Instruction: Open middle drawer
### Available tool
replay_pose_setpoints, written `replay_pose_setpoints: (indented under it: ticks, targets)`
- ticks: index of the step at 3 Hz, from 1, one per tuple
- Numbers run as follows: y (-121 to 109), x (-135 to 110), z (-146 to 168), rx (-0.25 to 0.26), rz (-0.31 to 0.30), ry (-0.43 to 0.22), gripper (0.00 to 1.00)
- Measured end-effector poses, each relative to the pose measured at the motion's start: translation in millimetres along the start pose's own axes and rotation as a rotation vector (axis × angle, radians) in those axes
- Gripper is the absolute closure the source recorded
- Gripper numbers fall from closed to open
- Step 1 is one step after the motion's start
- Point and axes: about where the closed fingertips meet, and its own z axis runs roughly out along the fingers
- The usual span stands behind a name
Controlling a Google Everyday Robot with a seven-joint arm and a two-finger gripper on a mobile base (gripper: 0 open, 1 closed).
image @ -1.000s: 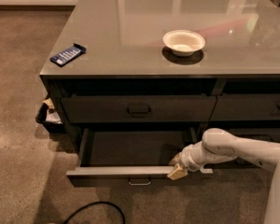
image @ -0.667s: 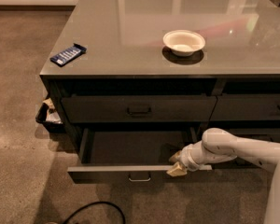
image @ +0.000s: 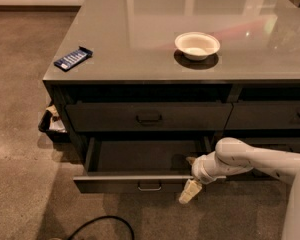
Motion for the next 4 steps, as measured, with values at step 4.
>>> replay_pose_setpoints:
  ticks: [4]
  targets:
    - [49.4, 26.4, 8.7, -0.099, 0.032, 0.132, 0.19]
